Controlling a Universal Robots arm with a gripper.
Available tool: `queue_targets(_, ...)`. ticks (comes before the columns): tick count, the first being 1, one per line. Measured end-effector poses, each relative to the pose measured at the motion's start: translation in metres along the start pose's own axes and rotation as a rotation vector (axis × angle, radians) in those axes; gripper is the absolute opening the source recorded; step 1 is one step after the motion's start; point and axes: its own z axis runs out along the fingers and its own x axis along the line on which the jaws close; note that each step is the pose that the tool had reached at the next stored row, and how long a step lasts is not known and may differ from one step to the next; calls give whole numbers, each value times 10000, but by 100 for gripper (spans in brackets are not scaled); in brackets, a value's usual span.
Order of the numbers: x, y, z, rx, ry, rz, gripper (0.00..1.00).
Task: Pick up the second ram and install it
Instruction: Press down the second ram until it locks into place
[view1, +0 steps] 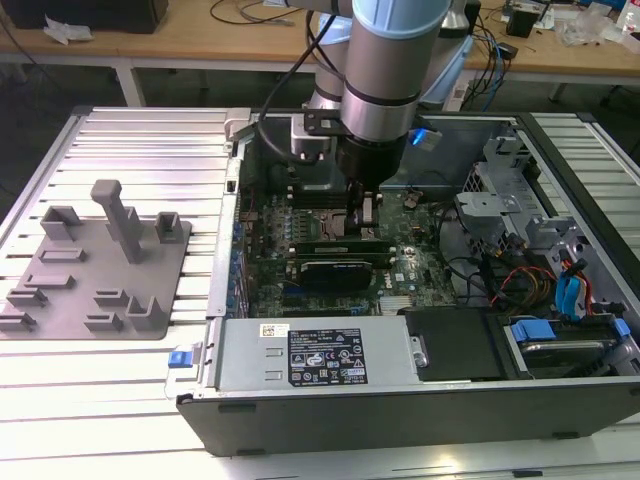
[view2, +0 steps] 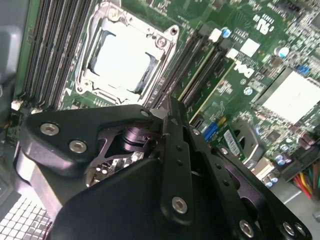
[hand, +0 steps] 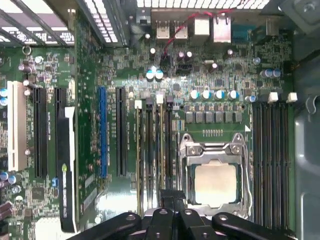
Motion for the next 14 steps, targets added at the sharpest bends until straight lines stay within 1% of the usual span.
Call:
queue_targets(1, -1, -40, 0, 0, 0, 0, 8)
queue_targets(3, -1, -92, -1, -4, 0, 2, 8)
queue_targets(5, -5, -284, -4, -17, 0, -1, 8)
queue_targets(8, -6, -383, -5, -24, 0, 0, 8)
queue_targets(11, -7, -420, -6, -24, 0, 1, 8)
queue_targets(13, -6, -420, -3, -22, -2, 1, 8)
queue_targets(14, -4, -421, 26, 5, 1, 0, 8)
